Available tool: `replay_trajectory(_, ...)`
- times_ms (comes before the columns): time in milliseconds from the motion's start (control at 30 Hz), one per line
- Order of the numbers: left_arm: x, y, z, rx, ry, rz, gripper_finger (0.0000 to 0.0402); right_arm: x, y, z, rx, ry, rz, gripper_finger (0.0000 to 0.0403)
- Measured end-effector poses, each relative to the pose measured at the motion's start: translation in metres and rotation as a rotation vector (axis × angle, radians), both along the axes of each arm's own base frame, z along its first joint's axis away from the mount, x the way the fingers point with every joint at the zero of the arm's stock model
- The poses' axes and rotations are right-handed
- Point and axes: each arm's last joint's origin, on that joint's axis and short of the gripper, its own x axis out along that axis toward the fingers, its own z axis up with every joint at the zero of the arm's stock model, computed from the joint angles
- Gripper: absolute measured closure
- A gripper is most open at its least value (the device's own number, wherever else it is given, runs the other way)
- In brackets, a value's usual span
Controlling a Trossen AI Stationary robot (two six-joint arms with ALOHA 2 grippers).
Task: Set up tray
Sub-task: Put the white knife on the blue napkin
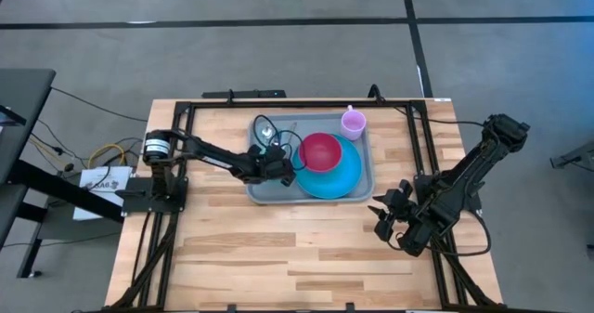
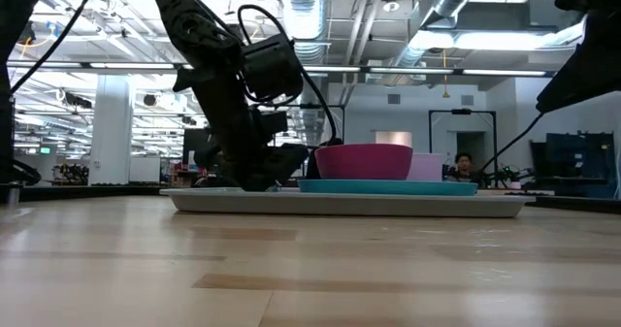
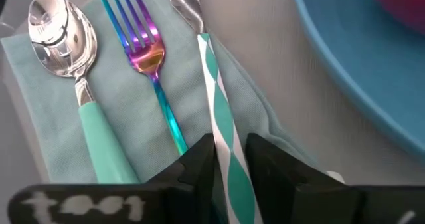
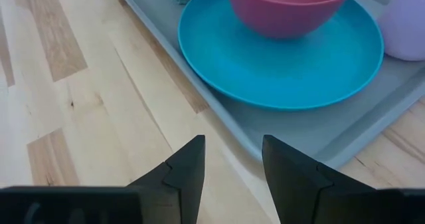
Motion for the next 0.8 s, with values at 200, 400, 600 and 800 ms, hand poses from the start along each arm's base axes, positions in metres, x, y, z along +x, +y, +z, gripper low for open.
replay_trajectory(200,0.006,-0.004,0.01,0.0,-0.018,-0.019,0.0359,0.0,0.0,0.0,-0.003,0.002,0.0,0.0261)
replay_trajectory(400,0.011,-0.005,0.014,-0.025,-0.059,-0.005,0.0371,0.0,0.0,0.0,-0.003,0.004,0.0,0.0264)
replay_trajectory(600,0.009,-0.012,0.014,-0.048,-0.094,0.075,0.036,0.0,0.0,0.0,-0.003,0.003,0.0,0.0265)
replay_trajectory(800,0.006,-0.023,0.013,-0.034,-0.107,0.145,0.0371,0.0,0.0,0.0,-0.003,0.003,-0.001,0.0265)
